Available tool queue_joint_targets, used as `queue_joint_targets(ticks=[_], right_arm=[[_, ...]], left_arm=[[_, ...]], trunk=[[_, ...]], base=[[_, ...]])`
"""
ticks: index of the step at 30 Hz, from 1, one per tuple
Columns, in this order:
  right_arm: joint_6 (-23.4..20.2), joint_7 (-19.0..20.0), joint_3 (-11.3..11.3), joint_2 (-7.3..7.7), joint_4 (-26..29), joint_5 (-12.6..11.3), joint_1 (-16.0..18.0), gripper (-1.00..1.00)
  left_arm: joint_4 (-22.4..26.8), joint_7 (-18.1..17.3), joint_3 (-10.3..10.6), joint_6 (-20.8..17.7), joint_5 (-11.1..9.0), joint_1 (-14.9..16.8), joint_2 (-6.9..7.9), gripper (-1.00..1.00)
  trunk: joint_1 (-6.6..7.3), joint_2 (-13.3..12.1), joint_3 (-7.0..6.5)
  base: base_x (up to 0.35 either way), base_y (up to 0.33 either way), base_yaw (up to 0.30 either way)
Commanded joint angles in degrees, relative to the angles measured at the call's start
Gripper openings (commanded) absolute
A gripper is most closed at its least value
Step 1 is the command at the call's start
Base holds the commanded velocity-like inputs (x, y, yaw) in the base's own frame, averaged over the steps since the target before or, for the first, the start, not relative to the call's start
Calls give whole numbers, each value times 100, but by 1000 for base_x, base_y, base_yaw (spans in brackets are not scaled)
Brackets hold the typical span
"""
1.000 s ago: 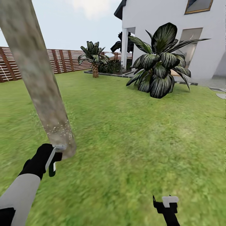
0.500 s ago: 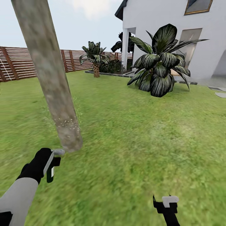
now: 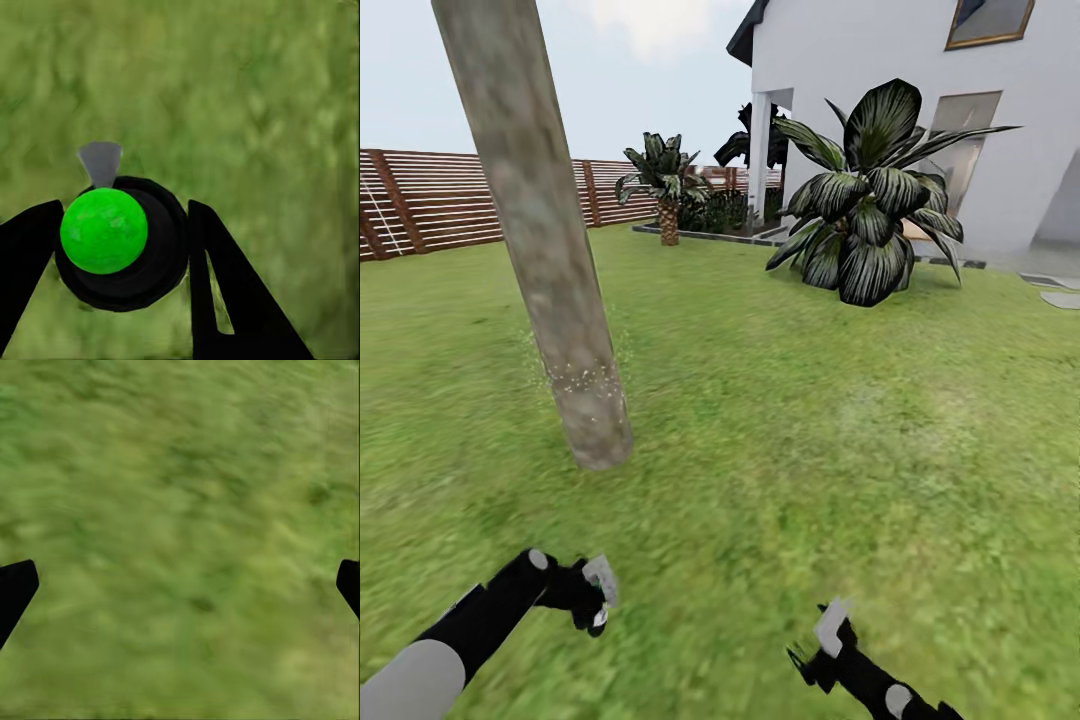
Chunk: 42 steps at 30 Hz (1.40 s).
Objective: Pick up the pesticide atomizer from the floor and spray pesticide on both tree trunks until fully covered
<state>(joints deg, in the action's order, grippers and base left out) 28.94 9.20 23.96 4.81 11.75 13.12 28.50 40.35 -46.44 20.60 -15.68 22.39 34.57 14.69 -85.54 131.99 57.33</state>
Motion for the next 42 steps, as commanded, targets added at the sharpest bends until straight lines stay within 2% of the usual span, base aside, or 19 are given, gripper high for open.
queue_joint_targets(ticks=[1,3,7,11,13,14,15,17,20,29,32,40,42], right_arm=[[-224,544,-44,38,210,75,29,100],[-459,1294,-35,77,684,96,64,100],[-543,2454,-33,96,1452,109,82,100],[-555,2564,-39,93,1597,106,85,100],[-565,2668,-33,81,1774,151,92,100],[-588,2883,-32,62,1839,262,93,100],[-655,3109,-32,50,1880,350,96,-100],[-808,3392,-38,42,1969,417,191,-100],[-876,3497,-40,11,2042,429,312,-100],[-881,3510,-32,-246,2277,428,332,-100],[-881,3510,-28,-359,2279,428,332,-100],[-881,3510,-23,-427,2288,434,340,-100],[-881,3504,-27,-428,2288,443,341,-100]], left_arm=[[14,-415,25,78,267,5,-13,-100],[44,-833,36,172,496,13,-43,-100],[108,-998,54,246,575,41,-69,-100],[108,-1010,56,443,715,41,-100,-100],[76,-1015,58,469,931,40,-242,-100],[58,-1013,58,473,1090,40,-333,-100],[43,-1015,55,477,1216,39,-406,-100],[30,-1011,51,486,1330,35,-470,-100],[26,-1008,48,502,1354,33,-522,-100],[25,-1004,41,520,1364,36,-974,-100],[31,-999,41,522,1365,33,-1058,-100],[43,-990,41,526,1352,33,-1256,-100],[34,-998,38,841,1335,33,-1342,-100]], trunk=[[1,2,5],[1,2,5],[1,2,5],[1,2,5],[1,2,5],[1,2,5],[1,2,5],[1,2,5],[1,2,5],[1,2,5],[1,2,5],[1,2,5],[1,2,5]], base=[[-5,1,0],[-2,0,0],[0,0,0],[0,0,0],[0,0,0],[0,0,0],[0,0,0],[0,0,0],[0,0,0],[0,0,0],[0,0,0],[0,0,0],[0,0,0]])
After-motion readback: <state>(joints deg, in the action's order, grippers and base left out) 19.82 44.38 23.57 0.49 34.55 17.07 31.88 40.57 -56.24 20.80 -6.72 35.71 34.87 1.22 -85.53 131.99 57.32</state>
